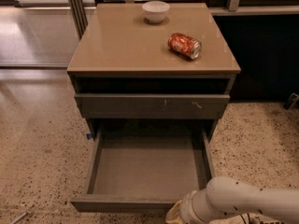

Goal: Close middle drawer

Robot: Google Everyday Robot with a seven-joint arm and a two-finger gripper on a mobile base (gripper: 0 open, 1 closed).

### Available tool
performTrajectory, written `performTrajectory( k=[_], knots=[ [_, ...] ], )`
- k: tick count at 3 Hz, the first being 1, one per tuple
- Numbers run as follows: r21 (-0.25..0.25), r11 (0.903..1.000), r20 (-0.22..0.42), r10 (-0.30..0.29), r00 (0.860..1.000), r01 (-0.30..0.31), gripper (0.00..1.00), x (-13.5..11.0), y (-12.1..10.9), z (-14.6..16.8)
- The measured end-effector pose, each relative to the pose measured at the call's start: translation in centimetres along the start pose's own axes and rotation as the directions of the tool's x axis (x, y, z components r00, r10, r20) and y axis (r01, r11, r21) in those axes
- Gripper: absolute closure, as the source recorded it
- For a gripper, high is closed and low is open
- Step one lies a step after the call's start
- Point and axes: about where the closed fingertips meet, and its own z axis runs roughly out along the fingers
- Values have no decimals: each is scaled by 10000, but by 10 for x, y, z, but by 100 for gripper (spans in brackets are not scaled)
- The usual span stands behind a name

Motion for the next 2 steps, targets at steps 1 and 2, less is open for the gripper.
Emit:
performTrajectory(
  k=[1,2],
  knots=[
    [109,9999,32,8,10000,-8,100,-1,-5,8],
    [208,9997,570,-157,9982,145,100,-28,-22,18]
  ],
)
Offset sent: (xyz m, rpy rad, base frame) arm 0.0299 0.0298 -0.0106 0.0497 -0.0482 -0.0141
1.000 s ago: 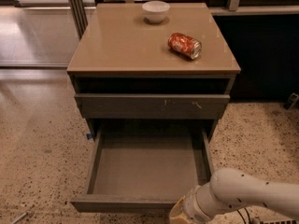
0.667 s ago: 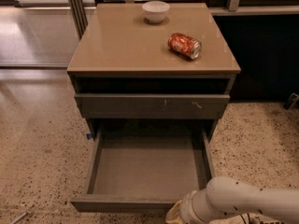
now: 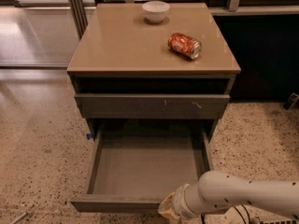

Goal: Close middle drawer

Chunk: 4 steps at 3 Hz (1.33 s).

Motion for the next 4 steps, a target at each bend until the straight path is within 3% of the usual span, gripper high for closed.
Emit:
performTrajectory(
  k=[2,3,4],
  knots=[
    [-160,9999,198,43,9998,-40,100,1,5,30],
    [-102,9999,280,-14,9996,16,100,-2,-5,50],
    [425,9991,685,39,9976,-68,100,-8,-36,63]
  ],
)
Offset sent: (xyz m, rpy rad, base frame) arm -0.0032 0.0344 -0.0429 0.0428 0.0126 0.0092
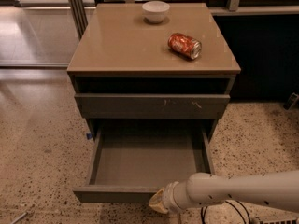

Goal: Close middle drawer

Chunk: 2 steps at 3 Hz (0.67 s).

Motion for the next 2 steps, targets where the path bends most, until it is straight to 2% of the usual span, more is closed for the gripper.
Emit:
performTrajectory(
  k=[1,2],
  knots=[
    [125,9999,-19,-11,10000,11,100,-6,-6,5],
    [776,9968,55,181,9998,-185,100,-42,-26,24]
  ],
)
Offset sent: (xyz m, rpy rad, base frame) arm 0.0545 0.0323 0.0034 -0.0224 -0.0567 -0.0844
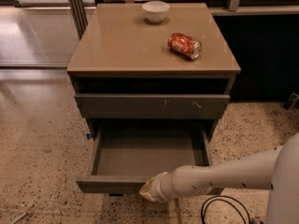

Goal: Close middle drawer

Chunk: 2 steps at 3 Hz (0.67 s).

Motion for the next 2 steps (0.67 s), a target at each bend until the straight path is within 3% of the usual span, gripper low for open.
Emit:
performTrajectory(
  k=[2],
  knots=[
    [114,9998,144,144,9998,-146,100,3,-6,-5]
  ],
)
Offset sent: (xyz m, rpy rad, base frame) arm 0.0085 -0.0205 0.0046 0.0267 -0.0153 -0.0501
